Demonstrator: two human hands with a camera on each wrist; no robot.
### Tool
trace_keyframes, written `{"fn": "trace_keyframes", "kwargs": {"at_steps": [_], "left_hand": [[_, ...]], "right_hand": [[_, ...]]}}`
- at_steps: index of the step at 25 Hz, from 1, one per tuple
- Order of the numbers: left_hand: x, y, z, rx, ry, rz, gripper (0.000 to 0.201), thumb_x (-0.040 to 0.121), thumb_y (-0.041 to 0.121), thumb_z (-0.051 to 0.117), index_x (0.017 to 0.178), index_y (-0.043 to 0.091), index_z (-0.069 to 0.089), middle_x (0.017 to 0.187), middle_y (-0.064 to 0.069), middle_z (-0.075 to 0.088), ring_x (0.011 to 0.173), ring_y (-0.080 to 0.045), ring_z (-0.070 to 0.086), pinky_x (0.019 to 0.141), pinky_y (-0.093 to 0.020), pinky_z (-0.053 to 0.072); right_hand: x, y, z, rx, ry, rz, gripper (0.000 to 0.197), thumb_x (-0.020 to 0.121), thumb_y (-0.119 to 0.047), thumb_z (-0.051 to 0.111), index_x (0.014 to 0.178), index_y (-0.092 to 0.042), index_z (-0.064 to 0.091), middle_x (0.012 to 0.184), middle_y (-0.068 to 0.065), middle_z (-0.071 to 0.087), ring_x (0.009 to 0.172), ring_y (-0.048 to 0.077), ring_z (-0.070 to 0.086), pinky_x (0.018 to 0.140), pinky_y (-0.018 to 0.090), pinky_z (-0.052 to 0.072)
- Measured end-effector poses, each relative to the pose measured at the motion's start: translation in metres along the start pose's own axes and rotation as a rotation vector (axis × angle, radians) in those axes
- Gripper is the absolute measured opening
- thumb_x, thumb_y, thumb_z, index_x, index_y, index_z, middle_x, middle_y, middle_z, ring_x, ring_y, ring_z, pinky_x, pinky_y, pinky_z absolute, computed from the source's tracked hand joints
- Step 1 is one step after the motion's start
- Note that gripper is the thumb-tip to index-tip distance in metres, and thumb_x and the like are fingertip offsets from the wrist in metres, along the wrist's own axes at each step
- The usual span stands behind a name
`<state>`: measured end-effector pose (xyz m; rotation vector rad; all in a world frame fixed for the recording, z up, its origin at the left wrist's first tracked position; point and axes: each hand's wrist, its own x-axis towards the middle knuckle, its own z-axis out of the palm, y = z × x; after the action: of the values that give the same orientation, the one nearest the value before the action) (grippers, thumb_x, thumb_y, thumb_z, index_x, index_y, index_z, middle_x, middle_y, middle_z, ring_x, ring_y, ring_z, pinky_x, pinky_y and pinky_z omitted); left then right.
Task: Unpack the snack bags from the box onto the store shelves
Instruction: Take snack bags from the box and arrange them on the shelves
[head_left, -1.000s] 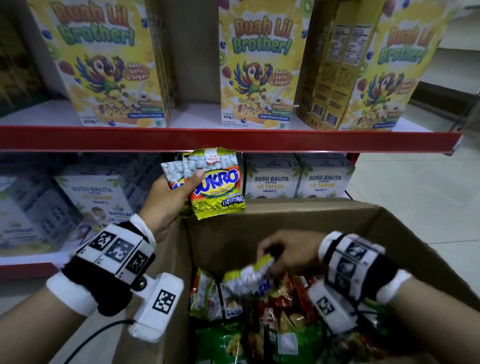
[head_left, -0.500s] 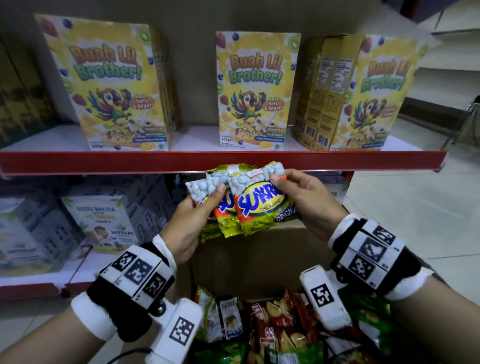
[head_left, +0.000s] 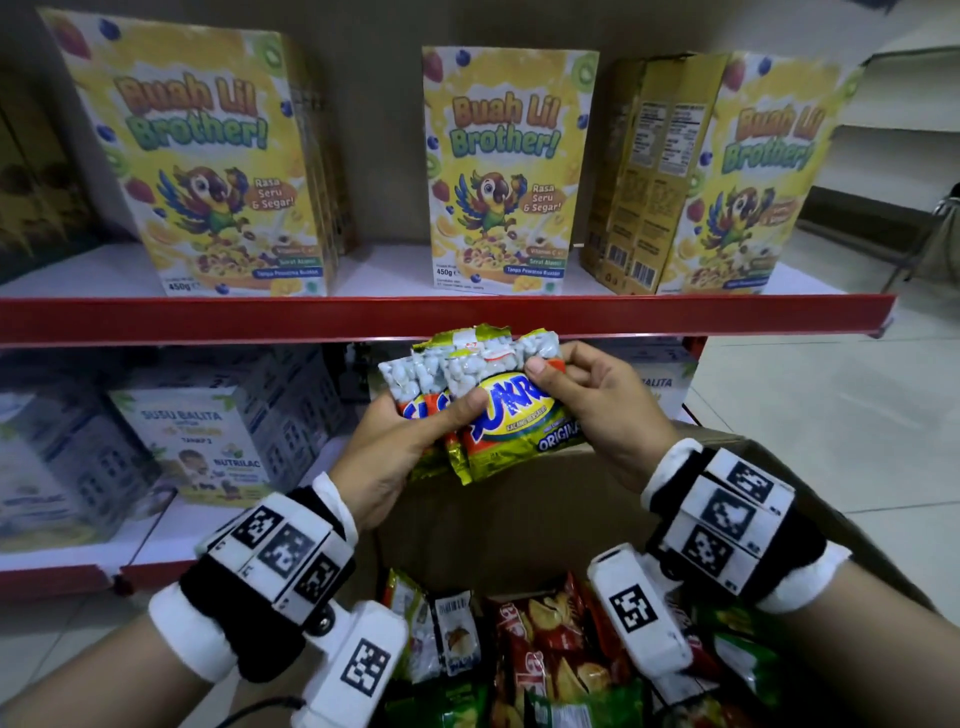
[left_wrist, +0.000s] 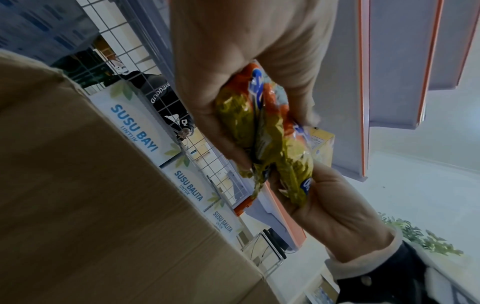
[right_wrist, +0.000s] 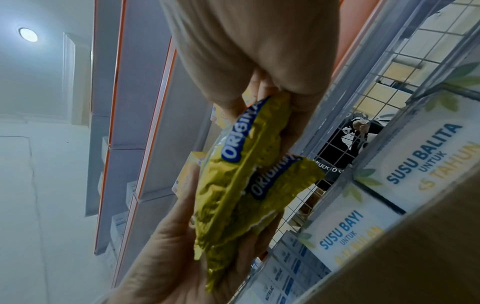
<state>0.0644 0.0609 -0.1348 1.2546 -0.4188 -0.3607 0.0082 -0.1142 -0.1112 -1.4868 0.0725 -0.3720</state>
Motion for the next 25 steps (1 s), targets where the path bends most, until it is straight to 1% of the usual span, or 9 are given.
{"fn": "trace_keyframes", "kwargs": {"at_steps": [2,5,9,10,14,18,21,23,25], "left_hand": [[0.003,-0.001,0.002,0.001,0.003,0.037,0.056,0.063,0.015,0.076,0.117,0.013,0.061,0.11,-0.008,0.072,0.098,-0.022,0.07,0.079,-0.03,0.059],[0.013,-0.003,-0.001,0.016,0.004,0.084,0.059,0.065,0.013,0.076,0.121,0.013,0.057,0.114,-0.007,0.07,0.101,-0.023,0.069,0.083,-0.034,0.058],[0.024,-0.002,-0.004,0.021,-0.039,0.138,0.079,0.058,0.036,0.08,0.127,0.011,0.053,0.115,-0.003,0.07,0.104,-0.022,0.068,0.08,-0.029,0.057],[0.051,-0.012,-0.015,0.009,-0.004,0.094,0.086,0.055,0.043,0.081,0.129,0.011,0.051,0.116,-0.002,0.07,0.105,-0.021,0.068,0.079,-0.029,0.057],[0.049,-0.003,-0.014,0.049,0.032,0.101,0.102,0.048,0.059,0.082,0.131,0.01,0.049,0.12,-0.004,0.068,0.109,-0.022,0.066,0.083,-0.033,0.057],[0.059,0.051,-0.009,0.005,0.091,-0.04,0.097,0.045,0.061,0.084,0.126,0.018,0.052,0.122,-0.003,0.067,0.113,-0.025,0.063,0.092,-0.044,0.053],[0.046,0.097,0.002,0.029,0.111,-0.116,0.094,0.042,0.066,0.082,0.121,0.024,0.055,0.12,0.0,0.068,0.113,-0.024,0.063,0.093,-0.045,0.051],[0.037,0.141,0.017,0.063,0.117,-0.13,0.101,0.042,0.069,0.08,0.124,0.016,0.055,0.116,-0.003,0.069,0.109,-0.024,0.065,0.085,-0.038,0.055],[0.029,0.194,0.035,0.061,0.094,-0.128,0.108,0.045,0.066,0.081,0.128,0.005,0.052,0.11,-0.013,0.07,0.089,-0.014,0.072,0.069,-0.022,0.056]], "right_hand": [[0.002,0.001,0.0,0.039,-0.05,0.009,0.005,0.088,-0.013,0.062,0.091,-0.01,0.062,0.075,0.004,0.073,0.066,0.015,0.069,0.064,0.028,0.058],[0.009,-0.002,-0.005,0.033,-0.135,0.036,0.029,0.077,-0.015,0.069,0.104,-0.009,0.061,0.094,0.01,0.073,0.082,0.024,0.069,0.076,0.036,0.058],[0.016,-0.01,-0.01,-0.001,-0.145,-0.011,0.04,0.072,-0.012,0.072,0.109,-0.007,0.06,0.102,0.012,0.072,0.087,0.026,0.07,0.073,0.034,0.059],[0.048,0.002,-0.01,0.008,-0.161,0.05,0.041,0.071,-0.015,0.074,0.109,-0.009,0.061,0.101,0.01,0.073,0.087,0.025,0.071,0.071,0.033,0.058],[0.041,-0.007,-0.004,-0.055,-0.1,-0.018,0.046,0.071,-0.02,0.074,0.114,-0.011,0.06,0.103,0.006,0.073,0.089,0.022,0.072,0.07,0.027,0.057],[0.058,-0.053,0.013,-0.009,-0.078,0.113,0.047,0.07,-0.02,0.072,0.115,-0.013,0.059,0.103,0.005,0.073,0.091,0.021,0.071,0.073,0.028,0.058],[0.052,-0.099,0.02,-0.006,-0.08,0.174,0.043,0.071,-0.02,0.071,0.112,-0.012,0.059,0.098,0.004,0.074,0.088,0.019,0.071,0.072,0.026,0.057],[0.047,-0.146,0.024,-0.001,-0.083,0.211,0.041,0.072,-0.02,0.071,0.11,-0.013,0.06,0.099,0.006,0.074,0.088,0.021,0.071,0.073,0.028,0.058],[0.044,-0.201,0.027,0.001,-0.087,0.23,0.041,0.072,-0.021,0.071,0.11,-0.012,0.059,0.099,0.008,0.073,0.089,0.022,0.071,0.072,0.029,0.058]]}}
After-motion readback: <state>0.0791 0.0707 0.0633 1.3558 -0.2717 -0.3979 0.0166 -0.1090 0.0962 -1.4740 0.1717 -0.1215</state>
